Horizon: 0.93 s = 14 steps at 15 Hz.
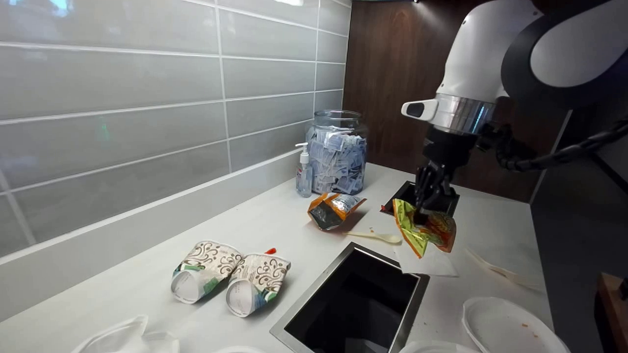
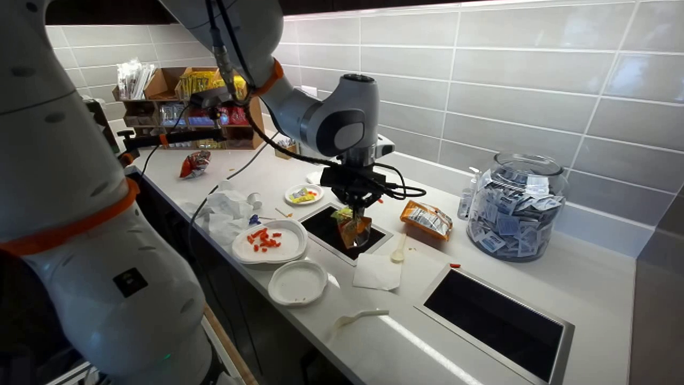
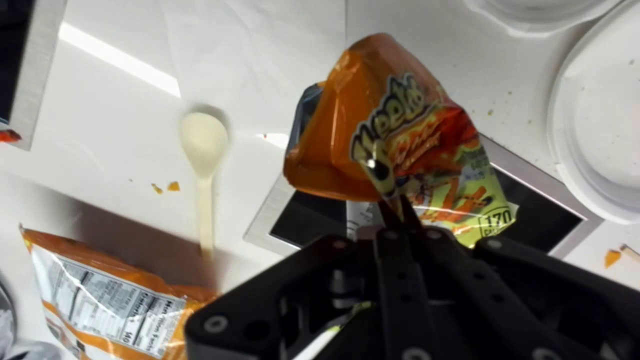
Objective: Put the orange packet into the bin
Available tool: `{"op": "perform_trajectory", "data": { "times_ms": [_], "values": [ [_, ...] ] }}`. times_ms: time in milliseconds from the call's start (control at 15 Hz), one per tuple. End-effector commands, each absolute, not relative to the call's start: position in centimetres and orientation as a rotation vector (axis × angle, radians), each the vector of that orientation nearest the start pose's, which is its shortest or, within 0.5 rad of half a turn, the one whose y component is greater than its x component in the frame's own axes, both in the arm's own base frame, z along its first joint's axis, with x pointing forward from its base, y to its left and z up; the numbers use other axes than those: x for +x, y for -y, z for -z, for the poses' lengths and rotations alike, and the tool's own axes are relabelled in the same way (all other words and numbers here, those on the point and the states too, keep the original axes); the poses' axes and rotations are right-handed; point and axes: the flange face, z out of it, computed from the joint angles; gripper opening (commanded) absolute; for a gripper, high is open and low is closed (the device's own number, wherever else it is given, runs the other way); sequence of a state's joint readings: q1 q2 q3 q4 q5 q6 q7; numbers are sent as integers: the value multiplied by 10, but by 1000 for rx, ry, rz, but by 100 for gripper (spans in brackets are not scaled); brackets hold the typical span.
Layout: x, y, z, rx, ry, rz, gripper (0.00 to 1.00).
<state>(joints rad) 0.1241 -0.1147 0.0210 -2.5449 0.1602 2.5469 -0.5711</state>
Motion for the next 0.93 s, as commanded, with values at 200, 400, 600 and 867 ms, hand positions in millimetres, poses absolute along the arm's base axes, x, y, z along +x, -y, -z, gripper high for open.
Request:
{"op": "perform_trajectory", "data": {
  "times_ms": [200,400,600,867],
  "values": [
    [490,-123,-328,-2808,988,274,0],
    [505,-142,-325,-2792,1014,273,34],
    [516,-153,-322,-2832,914,249,56],
    [521,-157,-328,-2897,763,247,85]
  ]
}}
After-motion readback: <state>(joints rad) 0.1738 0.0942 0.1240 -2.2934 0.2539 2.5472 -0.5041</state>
